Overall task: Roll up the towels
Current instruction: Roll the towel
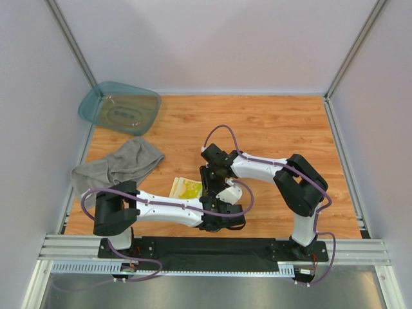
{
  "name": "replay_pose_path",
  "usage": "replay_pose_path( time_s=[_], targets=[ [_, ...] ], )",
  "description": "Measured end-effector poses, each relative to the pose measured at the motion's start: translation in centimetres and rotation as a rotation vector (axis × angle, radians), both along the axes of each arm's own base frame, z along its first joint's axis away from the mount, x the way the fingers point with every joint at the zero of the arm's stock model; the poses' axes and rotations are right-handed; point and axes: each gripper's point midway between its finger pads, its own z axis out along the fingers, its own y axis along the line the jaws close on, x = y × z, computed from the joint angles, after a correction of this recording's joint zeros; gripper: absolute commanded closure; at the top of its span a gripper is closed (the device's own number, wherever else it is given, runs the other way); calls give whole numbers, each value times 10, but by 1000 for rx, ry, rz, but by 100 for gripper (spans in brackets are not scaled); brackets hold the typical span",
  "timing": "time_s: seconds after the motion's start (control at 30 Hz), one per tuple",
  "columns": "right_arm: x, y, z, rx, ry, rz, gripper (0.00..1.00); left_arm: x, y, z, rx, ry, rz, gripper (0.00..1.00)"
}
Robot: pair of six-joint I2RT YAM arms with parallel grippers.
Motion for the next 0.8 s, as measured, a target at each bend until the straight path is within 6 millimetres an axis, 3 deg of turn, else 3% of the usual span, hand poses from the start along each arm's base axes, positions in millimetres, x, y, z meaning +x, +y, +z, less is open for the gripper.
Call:
replay_pose_path(
  time_s=[0.23,0.37,0.5,0.6,0.7,0.8],
  targets=[
    [-1,1,0,0,-1,4,61,1,-1,-16,19,7,12,34],
    [-1,1,0,0,-1,4,61,2,8,-32,46,11,28,37],
    [-1,1,0,0,2,5,61,5,10,-34,26,-8,56,41],
    [0,2,0,-2,4,6,61,6,12,-35,3,-19,75,45],
    [0,2,0,-2,6,8,61,7,16,-37,-23,-33,96,59],
    [1,1,0,2,10,6,61,8,25,-40,-37,-51,107,67]
  ],
)
